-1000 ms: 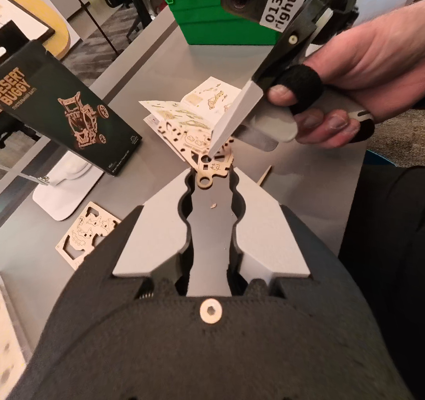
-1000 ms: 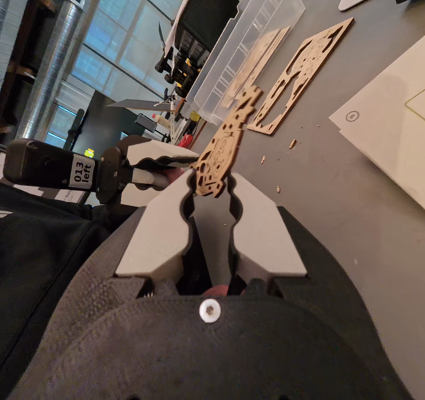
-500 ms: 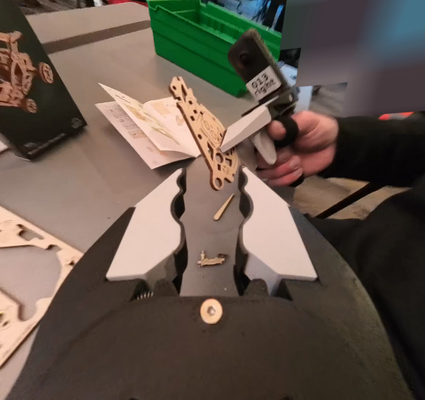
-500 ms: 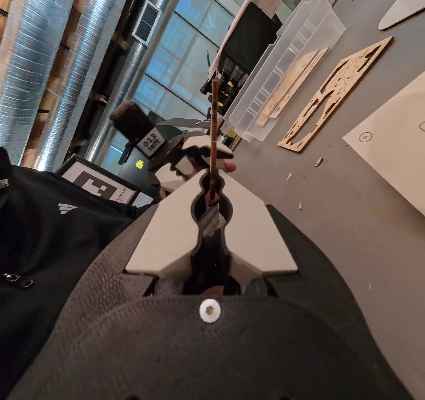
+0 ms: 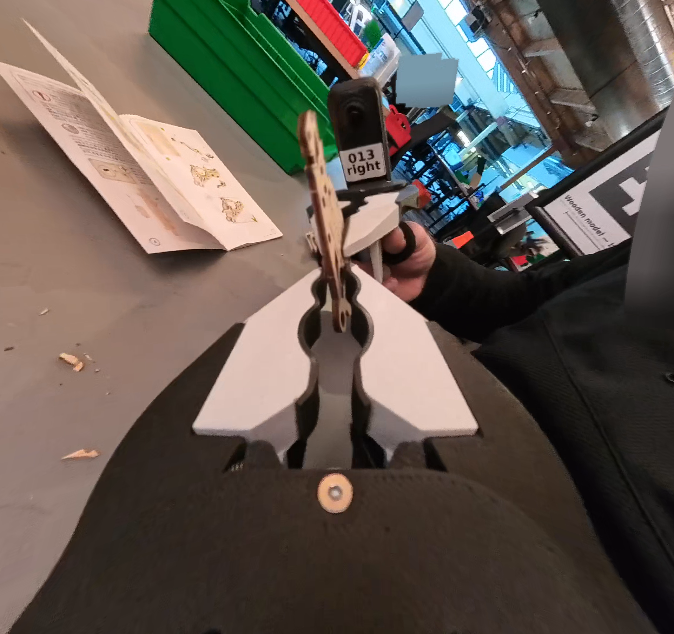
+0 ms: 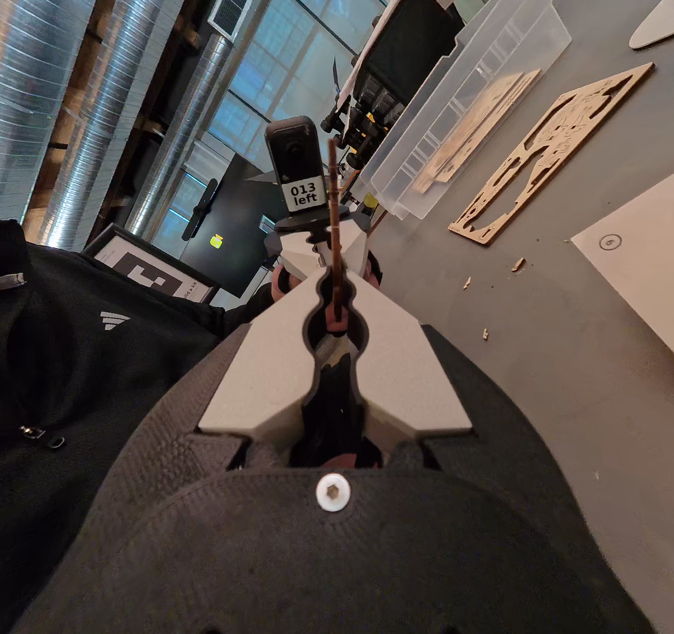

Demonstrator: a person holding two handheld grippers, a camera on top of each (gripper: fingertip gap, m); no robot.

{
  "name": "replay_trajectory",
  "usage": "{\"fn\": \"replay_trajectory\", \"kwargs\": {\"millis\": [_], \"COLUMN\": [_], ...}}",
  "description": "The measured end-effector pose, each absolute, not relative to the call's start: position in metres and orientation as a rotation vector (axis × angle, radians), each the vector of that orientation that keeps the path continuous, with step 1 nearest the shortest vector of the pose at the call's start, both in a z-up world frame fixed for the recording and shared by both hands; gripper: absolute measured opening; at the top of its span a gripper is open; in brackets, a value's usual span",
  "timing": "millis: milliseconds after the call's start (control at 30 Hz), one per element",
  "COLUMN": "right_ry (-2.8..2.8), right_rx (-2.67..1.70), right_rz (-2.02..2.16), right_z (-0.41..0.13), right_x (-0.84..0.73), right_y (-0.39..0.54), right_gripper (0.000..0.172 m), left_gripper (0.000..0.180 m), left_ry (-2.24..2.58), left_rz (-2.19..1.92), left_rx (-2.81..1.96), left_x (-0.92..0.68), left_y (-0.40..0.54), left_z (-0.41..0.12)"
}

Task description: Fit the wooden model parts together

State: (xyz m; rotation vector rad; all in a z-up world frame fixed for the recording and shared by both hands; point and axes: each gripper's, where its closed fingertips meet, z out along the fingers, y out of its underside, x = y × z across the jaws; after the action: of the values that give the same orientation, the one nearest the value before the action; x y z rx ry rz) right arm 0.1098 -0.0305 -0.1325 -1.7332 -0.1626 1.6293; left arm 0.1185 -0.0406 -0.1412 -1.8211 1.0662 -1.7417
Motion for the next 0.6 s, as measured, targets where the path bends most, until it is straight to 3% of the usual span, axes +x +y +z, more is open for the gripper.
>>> {"fn": "replay_trajectory", "kwargs": {"millis": [67, 333, 600], "right_ry": [-0.16, -0.149, -0.197], "right_rx": [-1.734, -1.775, -1.771], "right_rz": [1.656, 1.601, 1.354], "right_z": [-0.133, -0.139, -0.131], "right_x": [0.109, 0.11, 0.119], "right_y": [-0.031, -0.029, -0.019], "right_gripper": [0.001, 0.006, 0.008], "left_gripper": [0.018, 0.001, 0.001], "left_ry": [1.028, 0.986, 0.994], "left_rz": [-1.702, -1.776, -1.728], "left_rx": [-1.813, -1.784, -1.8], "left_x": [0.118, 0.123, 0.129], "left_y": [-0.032, -0.031, -0.034], "left_z": [-0.14, -0.133, -0.135]}}
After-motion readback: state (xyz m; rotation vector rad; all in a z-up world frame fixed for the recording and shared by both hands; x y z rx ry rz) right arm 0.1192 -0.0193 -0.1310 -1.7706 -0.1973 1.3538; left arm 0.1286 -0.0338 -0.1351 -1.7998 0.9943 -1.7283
